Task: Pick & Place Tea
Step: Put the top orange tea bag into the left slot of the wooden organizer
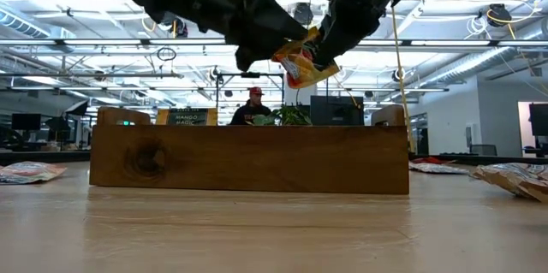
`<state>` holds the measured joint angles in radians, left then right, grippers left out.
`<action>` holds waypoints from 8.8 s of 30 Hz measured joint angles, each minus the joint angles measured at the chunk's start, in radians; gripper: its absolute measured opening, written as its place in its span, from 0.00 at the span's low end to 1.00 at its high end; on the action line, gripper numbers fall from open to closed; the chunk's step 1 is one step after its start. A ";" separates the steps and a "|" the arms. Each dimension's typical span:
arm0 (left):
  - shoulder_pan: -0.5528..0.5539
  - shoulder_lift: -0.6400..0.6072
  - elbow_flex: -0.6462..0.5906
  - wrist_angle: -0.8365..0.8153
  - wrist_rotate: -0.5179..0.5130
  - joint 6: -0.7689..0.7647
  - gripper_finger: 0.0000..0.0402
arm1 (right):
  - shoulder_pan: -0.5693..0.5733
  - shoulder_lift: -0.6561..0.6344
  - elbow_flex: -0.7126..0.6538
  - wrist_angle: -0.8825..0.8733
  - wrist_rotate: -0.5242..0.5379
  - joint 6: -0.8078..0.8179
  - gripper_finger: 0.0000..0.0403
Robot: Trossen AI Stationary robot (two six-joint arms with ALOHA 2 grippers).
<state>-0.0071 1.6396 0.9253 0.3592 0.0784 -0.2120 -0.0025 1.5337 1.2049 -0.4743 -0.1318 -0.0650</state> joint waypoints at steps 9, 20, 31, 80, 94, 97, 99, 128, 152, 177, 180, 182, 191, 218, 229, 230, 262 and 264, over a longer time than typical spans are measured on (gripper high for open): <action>0.001 0.012 0.089 -0.099 0.000 0.008 0.38 | 0.004 0.000 -0.002 -0.007 0.000 0.000 0.00; 0.006 0.012 0.089 -0.133 -0.001 -0.005 0.29 | 0.005 0.000 -0.002 0.000 0.000 -0.001 0.00; 0.004 0.012 0.089 -0.123 0.000 0.037 0.14 | 0.005 0.000 -0.002 0.036 0.000 0.000 0.00; -0.527 0.163 -0.609 1.047 -0.709 0.160 0.00 | 0.027 -0.007 -0.073 0.123 -0.001 -0.026 0.00; -0.543 0.209 -0.608 1.068 -0.709 0.070 0.08 | 0.026 -0.007 -0.073 0.152 -0.001 -0.026 0.00; -0.543 0.209 -0.608 1.068 -0.709 0.067 0.13 | 0.026 -0.007 -0.073 0.156 -0.001 -0.026 0.01; -0.543 0.209 -0.608 1.068 -0.709 0.067 0.17 | 0.026 -0.007 -0.073 0.156 -0.001 -0.026 0.01; -0.486 -0.273 -0.080 -0.619 -0.560 -0.035 0.14 | 0.021 -0.098 -0.409 0.433 0.005 0.056 0.00; -0.360 0.171 0.387 -1.166 -0.091 -0.061 0.00 | 0.016 -0.490 -0.781 0.889 0.005 0.046 0.00; -0.313 0.254 0.379 -1.156 -0.004 -0.061 0.01 | 0.017 -0.487 -0.784 0.889 0.004 0.024 0.00; -0.313 0.254 0.356 -1.118 -0.006 -0.080 0.01 | 0.017 -0.487 -0.784 0.888 0.004 0.023 0.00; -0.313 0.254 0.335 -1.082 -0.011 -0.084 0.01 | 0.017 -0.487 -0.784 0.888 0.004 0.023 0.00; -0.314 0.254 0.303 -1.034 -0.174 -0.123 0.02 | 0.017 -0.487 -0.784 0.888 0.004 0.026 0.00; -0.315 0.217 0.303 -1.074 -0.140 -0.108 0.01 | 0.018 -0.487 -0.782 0.889 0.004 0.027 0.00; -0.308 0.225 0.303 -1.111 -0.129 -0.097 0.01 | 0.017 -0.487 -0.782 0.890 0.006 0.027 0.00; -0.305 0.229 0.303 -1.107 -0.127 -0.097 0.01 | 0.017 -0.487 -0.782 0.890 0.006 0.027 0.00; -0.328 0.272 0.301 -1.119 -0.407 -0.131 0.01 | 0.017 -0.487 -0.782 0.888 0.008 0.028 0.00; -0.329 0.272 0.301 -1.121 -0.416 -0.131 0.02 | 0.018 -0.487 -0.782 0.889 0.008 0.028 0.00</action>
<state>-0.3363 1.9118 1.2266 -0.7622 -0.3373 -0.3431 0.0150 1.0470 0.4225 0.4145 -0.1242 -0.0372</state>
